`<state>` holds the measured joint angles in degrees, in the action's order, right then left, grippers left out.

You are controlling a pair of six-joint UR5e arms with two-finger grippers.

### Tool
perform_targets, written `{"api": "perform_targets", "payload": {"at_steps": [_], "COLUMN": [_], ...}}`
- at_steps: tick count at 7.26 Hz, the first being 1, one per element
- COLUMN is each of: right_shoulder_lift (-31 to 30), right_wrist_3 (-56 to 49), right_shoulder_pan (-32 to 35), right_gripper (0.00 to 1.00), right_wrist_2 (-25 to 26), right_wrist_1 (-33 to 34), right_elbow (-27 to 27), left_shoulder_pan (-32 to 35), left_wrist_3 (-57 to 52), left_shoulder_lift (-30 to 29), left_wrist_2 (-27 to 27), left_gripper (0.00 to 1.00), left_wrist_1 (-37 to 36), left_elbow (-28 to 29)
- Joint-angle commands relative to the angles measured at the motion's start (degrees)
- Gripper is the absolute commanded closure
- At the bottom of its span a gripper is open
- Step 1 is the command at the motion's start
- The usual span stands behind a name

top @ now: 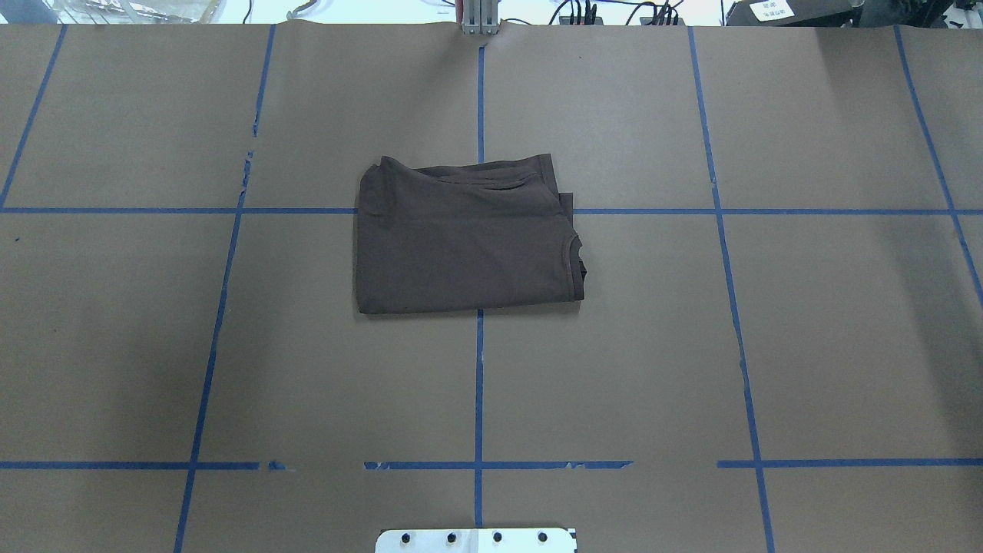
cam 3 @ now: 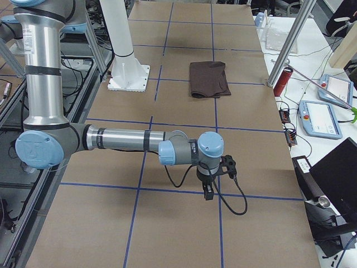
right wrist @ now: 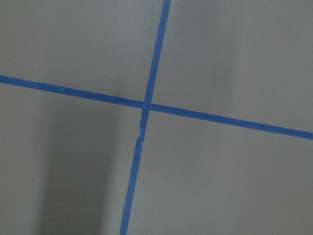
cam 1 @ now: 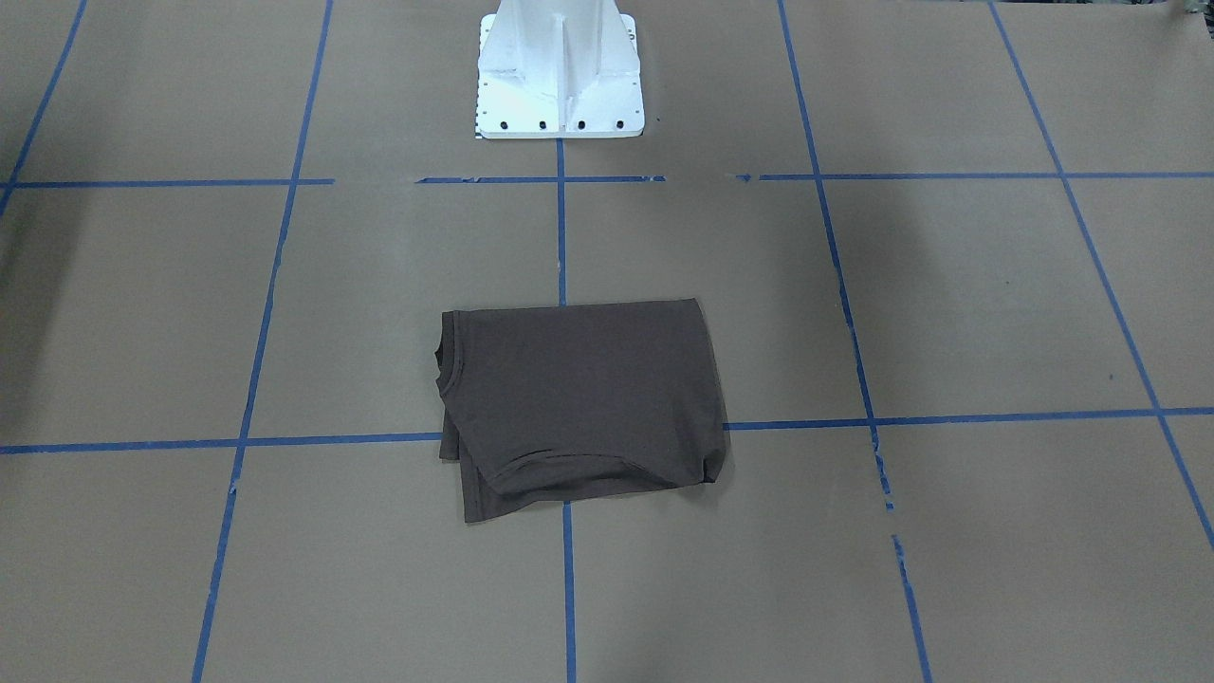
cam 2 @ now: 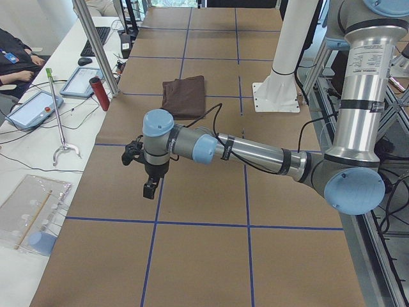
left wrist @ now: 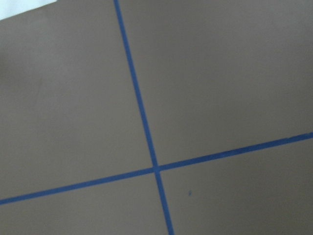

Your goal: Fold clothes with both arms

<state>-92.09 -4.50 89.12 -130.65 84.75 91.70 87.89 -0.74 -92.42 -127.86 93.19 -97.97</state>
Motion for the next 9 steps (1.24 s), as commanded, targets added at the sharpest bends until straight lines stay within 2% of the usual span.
{"api": "perform_targets", "payload": {"at_steps": [1, 2, 4, 9], "right_shoulder_lift": [-2.65, -5.0, -5.82, -6.17], "right_wrist_3": [6.57, 5.04, 4.85, 4.94], "right_shoulder_pan": [1.59, 0.8, -1.57, -2.54], "right_gripper": [0.0, 0.0, 0.0, 0.0], "right_wrist_2": [-0.22, 0.05, 0.05, -0.13], "right_wrist_1": [9.86, 7.39, 6.05, 5.78], "right_elbow": [11.07, 11.74, 11.49, 11.13], "left_shoulder_pan": [2.9, 2.99, 2.9, 2.82], "left_wrist_3": [-1.99, -1.64, -1.2, -1.2], "left_shoulder_lift": [5.21, 6.45, 6.9, 7.87], "left_wrist_2": [-4.38, -7.12, -10.72, -10.48], "left_gripper": [0.0, 0.0, 0.0, 0.0], "left_wrist_1": [-0.47, -0.29, -0.46, -0.9], "left_elbow": [0.24, 0.15, 0.5, 0.07]}}
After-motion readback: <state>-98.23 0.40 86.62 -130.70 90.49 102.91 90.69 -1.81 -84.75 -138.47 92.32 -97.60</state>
